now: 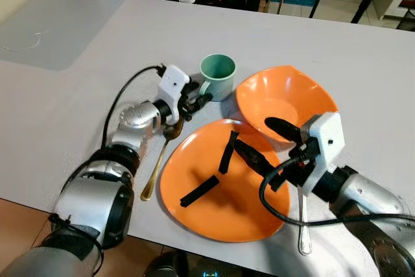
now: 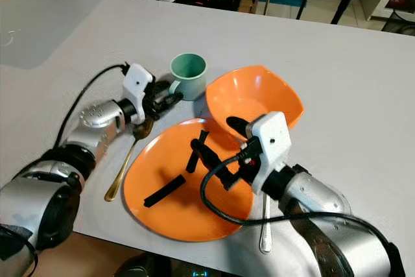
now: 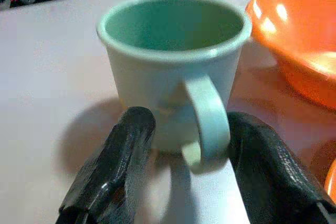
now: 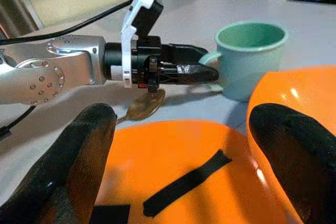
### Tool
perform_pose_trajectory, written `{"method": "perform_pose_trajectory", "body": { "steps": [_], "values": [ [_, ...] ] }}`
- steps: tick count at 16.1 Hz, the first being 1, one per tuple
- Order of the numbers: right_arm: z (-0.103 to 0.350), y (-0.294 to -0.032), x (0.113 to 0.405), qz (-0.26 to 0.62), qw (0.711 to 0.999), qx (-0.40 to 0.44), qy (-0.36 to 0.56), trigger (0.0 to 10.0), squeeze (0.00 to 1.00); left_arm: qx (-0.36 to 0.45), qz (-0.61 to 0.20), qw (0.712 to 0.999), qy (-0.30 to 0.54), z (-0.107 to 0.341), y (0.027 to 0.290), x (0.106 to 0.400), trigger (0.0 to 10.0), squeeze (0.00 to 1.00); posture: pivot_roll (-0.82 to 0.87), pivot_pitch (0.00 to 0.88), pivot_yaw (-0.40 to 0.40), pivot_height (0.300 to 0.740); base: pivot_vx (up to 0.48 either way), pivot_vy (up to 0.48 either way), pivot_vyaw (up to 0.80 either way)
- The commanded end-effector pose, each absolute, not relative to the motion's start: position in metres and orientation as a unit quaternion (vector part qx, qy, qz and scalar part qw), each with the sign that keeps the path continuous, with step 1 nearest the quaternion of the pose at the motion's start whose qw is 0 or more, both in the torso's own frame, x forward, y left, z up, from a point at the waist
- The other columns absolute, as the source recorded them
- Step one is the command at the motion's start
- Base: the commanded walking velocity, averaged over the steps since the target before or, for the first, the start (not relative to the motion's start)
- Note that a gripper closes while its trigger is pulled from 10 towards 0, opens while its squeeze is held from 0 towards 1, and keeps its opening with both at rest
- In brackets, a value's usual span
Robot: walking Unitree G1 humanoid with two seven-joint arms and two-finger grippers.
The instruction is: Setting the table
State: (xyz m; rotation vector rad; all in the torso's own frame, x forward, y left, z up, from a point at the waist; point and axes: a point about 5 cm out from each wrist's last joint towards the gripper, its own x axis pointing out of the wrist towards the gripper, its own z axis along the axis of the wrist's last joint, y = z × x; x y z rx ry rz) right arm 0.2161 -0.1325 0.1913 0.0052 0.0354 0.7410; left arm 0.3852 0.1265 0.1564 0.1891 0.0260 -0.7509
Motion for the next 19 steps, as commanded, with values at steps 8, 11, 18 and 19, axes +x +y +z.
{"method": "perform_pose_trajectory", "body": {
  "steps": [8, 11, 18, 19],
  "values": [
    [0.199, -0.137, 0.23, 0.337, 0.94, 0.04, -0.026, 10.0, 0.0, 0.085, -0.348, 0.931, -0.068, 0.194, 0.18, 0.379, 10.0, 0.0, -0.08, 0.05, 0.063, 0.74, 0.0, 0.0, 0.0],
    [0.206, -0.146, 0.248, 0.21, 0.97, 0.105, -0.058, 10.0, 0.0, 0.123, -0.256, 0.957, -0.062, 0.205, 0.184, 0.363, 10.0, 0.0, -0.07, 0.019, 0.071, 0.74, 0.0, 0.0, 0.0],
    [0.185, -0.159, 0.259, -0.007, 0.998, 0.054, -0.024, 10.0, 0.0, 0.108, -0.066, 0.988, -0.088, 0.199, 0.164, 0.298, 10.0, 0.0, -0.04, 0.0, 0.065, 0.74, 0.0, 0.0, 0.0],
    [0.185, -0.159, 0.259, -0.008, 0.998, 0.052, -0.023, 10.0, 0.0, 0.108, -0.07, 0.989, -0.074, 0.195, 0.159, 0.294, 10.0, 0.0, -0.04, 0.0, 0.058, 0.74, 0.0, 0.0, 0.0]
  ]
}}
